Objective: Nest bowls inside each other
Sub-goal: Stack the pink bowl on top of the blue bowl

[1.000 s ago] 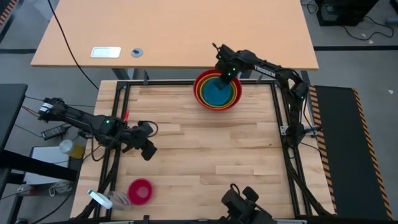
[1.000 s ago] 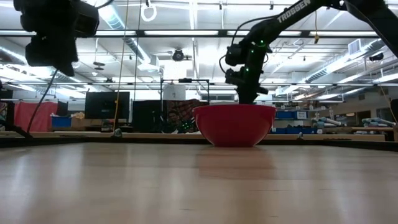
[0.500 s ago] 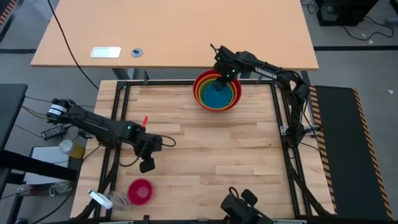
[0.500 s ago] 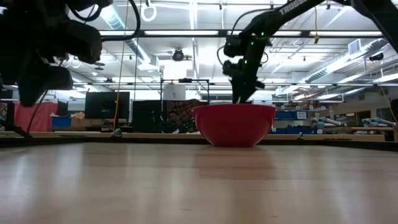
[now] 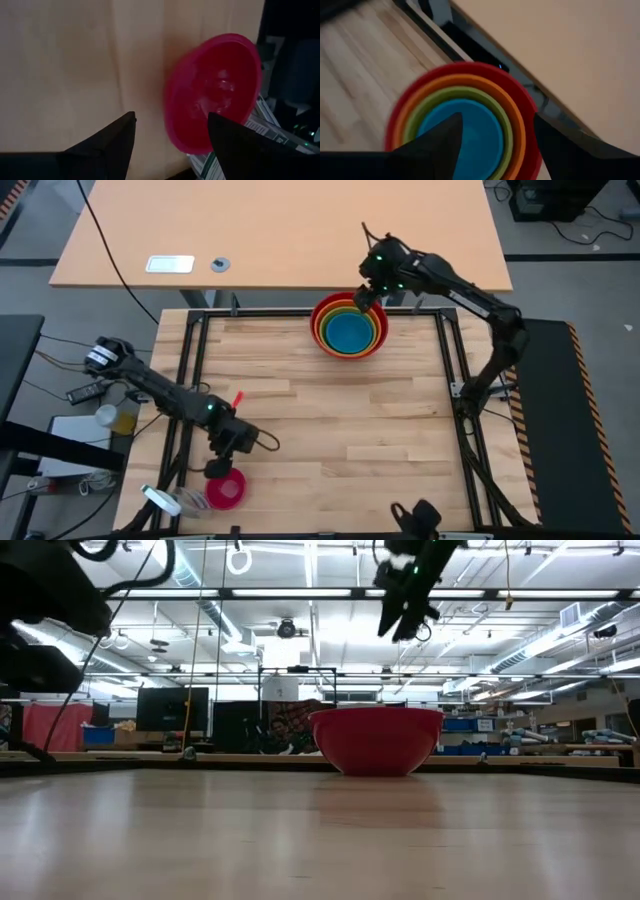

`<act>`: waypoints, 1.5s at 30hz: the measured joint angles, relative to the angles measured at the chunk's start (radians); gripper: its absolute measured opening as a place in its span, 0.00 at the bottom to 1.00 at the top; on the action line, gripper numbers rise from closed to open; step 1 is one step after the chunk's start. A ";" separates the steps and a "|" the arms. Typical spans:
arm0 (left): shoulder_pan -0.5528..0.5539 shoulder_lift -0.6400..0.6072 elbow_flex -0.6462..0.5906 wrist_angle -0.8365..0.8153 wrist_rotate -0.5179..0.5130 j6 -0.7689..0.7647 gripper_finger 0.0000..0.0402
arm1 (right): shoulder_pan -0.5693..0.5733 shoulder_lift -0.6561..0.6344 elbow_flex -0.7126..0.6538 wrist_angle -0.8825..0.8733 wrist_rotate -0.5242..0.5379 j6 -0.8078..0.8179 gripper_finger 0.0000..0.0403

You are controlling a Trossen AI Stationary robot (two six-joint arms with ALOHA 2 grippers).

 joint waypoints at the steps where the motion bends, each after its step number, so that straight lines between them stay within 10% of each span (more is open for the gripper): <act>1: -0.013 0.007 0.000 0.010 0.000 0.006 0.63 | 0.014 -0.019 0.000 0.000 0.007 0.010 0.62; 20: -0.006 0.156 0.000 0.041 -0.225 -0.191 0.57 | 0.366 -0.113 0.000 -0.002 0.201 0.064 0.61; 45: 0.312 0.001 -0.001 0.330 -0.373 -0.320 0.48 | 0.390 -0.115 -0.031 -0.097 0.126 0.076 0.61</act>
